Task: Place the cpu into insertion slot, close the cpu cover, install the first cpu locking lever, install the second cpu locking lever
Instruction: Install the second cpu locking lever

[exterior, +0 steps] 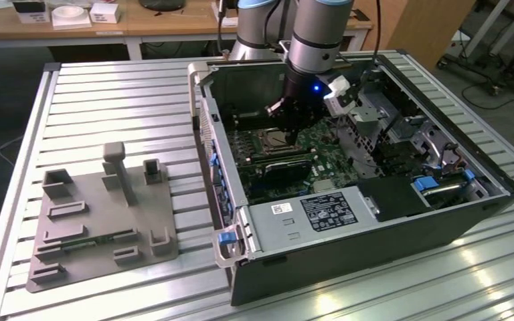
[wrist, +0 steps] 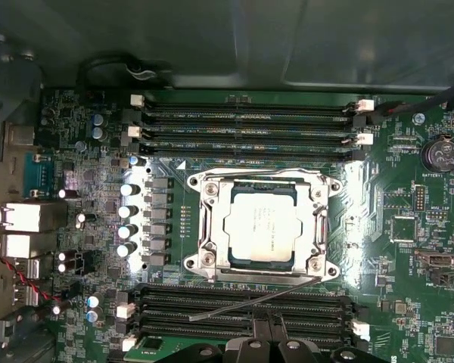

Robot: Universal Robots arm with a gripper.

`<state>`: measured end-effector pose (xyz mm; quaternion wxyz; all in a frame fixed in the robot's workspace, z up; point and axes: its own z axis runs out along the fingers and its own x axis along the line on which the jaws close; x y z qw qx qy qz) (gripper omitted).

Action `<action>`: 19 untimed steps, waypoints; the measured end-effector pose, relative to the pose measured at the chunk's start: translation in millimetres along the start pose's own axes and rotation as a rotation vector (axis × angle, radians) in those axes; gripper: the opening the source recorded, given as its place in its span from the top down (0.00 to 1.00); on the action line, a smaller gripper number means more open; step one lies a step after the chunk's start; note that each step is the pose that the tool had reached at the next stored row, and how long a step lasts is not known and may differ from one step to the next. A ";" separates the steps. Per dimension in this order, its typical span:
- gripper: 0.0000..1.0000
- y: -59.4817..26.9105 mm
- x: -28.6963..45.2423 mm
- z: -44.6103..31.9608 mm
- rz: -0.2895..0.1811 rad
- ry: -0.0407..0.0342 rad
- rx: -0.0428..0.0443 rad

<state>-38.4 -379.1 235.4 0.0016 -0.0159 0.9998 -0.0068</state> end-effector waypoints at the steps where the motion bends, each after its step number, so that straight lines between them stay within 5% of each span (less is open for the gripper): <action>1: 0.90 0.0 0.0 0.0 0.000 0.0000 0.0000; 11: 0.90 0.1 2.1 2.6 0.000 -0.0001 -0.0006; 19: 0.90 0.5 13.2 3.4 0.000 0.0003 -0.0072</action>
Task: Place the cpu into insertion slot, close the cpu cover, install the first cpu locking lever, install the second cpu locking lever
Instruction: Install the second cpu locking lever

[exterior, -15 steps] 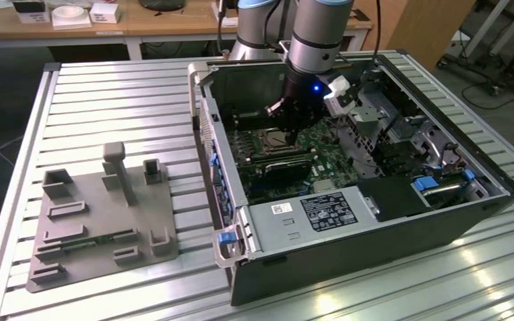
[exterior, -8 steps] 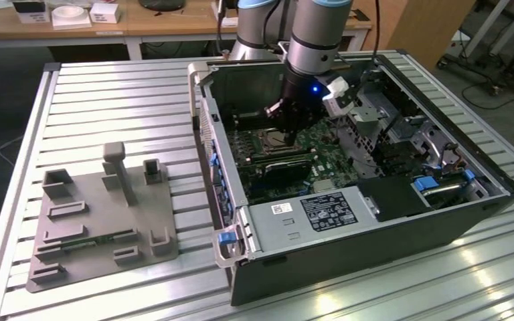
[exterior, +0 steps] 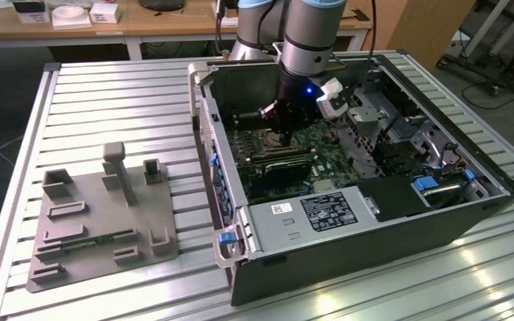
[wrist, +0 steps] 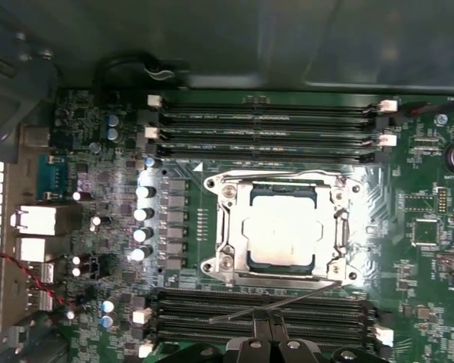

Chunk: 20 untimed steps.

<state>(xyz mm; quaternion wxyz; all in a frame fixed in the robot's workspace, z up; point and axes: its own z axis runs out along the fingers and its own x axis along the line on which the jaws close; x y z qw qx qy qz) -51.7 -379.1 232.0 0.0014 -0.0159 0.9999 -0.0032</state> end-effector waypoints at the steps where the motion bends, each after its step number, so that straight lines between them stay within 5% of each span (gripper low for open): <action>1: 0.90 0.0 1.3 0.1 0.000 0.0000 -0.0017; 20: 0.90 1.0 28.6 14.5 0.000 0.0064 -0.0071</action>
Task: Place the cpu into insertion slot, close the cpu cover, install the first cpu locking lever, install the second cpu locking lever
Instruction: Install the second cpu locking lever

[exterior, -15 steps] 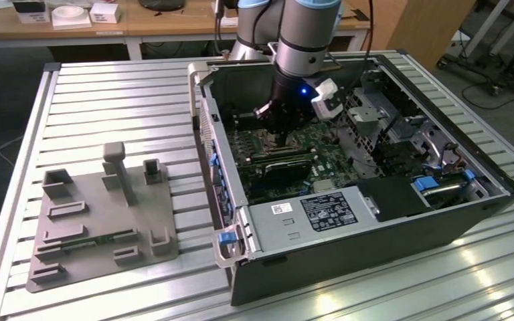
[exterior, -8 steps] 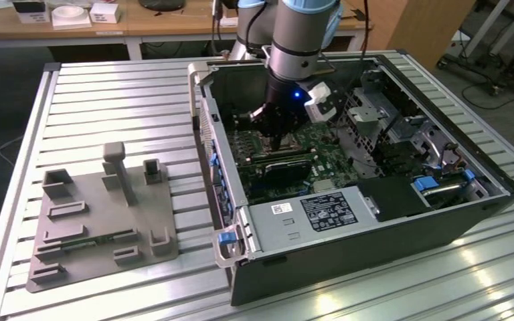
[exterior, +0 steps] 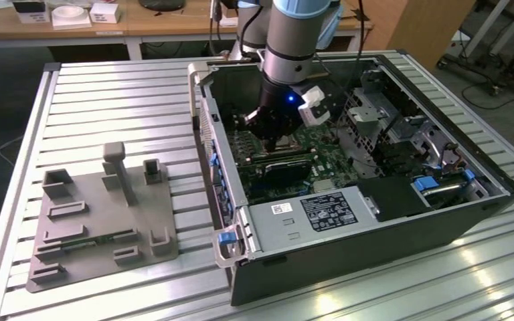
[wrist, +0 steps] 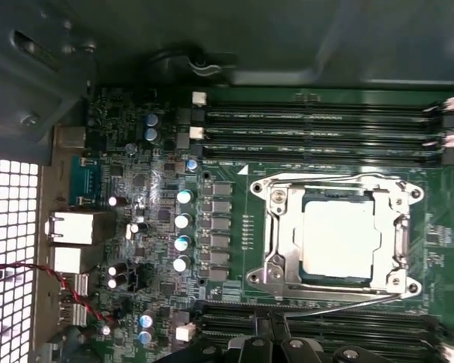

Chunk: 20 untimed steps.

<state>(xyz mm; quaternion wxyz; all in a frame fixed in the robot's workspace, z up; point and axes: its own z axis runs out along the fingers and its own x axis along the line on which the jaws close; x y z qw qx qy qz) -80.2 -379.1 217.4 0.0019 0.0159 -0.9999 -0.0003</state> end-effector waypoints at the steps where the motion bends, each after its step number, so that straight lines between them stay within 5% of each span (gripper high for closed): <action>1: 0.90 0.0 0.2 1.1 0.000 0.0009 0.0000; 16: 0.90 0.0 0.3 3.0 0.000 0.0018 -0.0010; 20: 0.90 0.0 0.3 4.5 0.000 0.0014 -0.0158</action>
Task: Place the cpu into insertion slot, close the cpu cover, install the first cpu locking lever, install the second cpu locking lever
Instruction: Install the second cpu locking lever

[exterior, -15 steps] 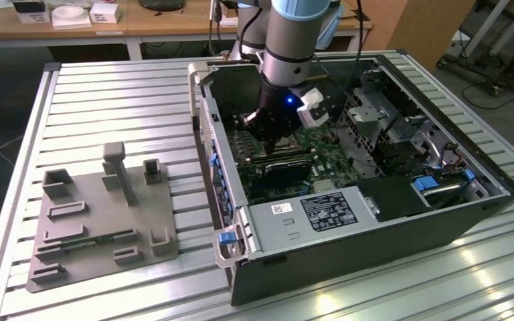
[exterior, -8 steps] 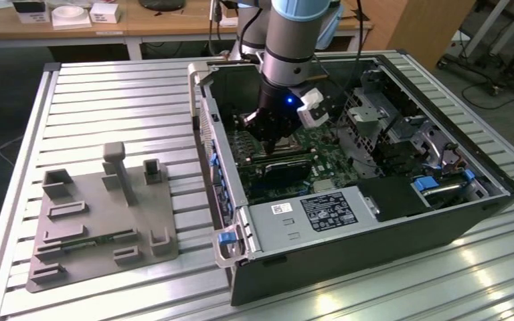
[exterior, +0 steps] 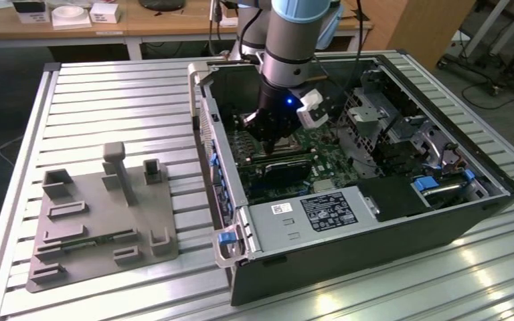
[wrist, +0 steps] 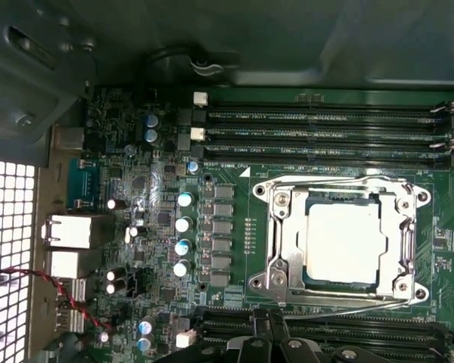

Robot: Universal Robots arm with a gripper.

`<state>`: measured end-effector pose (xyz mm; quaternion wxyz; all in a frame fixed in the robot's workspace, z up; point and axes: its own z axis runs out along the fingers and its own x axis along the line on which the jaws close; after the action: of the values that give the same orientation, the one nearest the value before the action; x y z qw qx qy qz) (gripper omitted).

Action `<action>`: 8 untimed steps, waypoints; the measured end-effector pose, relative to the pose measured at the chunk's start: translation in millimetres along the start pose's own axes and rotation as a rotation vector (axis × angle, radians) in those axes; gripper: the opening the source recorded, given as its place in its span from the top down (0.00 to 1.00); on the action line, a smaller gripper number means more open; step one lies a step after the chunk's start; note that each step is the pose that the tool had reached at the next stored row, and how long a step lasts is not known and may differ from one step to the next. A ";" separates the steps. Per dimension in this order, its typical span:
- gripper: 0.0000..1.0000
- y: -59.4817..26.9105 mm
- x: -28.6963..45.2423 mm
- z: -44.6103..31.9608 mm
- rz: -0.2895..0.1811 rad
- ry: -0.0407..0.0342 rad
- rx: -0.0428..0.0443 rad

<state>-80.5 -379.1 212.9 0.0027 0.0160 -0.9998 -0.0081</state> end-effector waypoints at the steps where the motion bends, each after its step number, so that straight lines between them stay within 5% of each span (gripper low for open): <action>1: 0.90 0.0 0.0 0.4 0.000 -0.0002 -0.0055; 4: 0.90 0.0 0.0 2.0 0.000 -0.0006 -0.0182; 8: 0.90 -0.8 0.0 3.9 0.000 -0.0005 -0.0193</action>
<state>-80.5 -379.8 208.9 0.0026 0.0159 -0.9997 -0.0178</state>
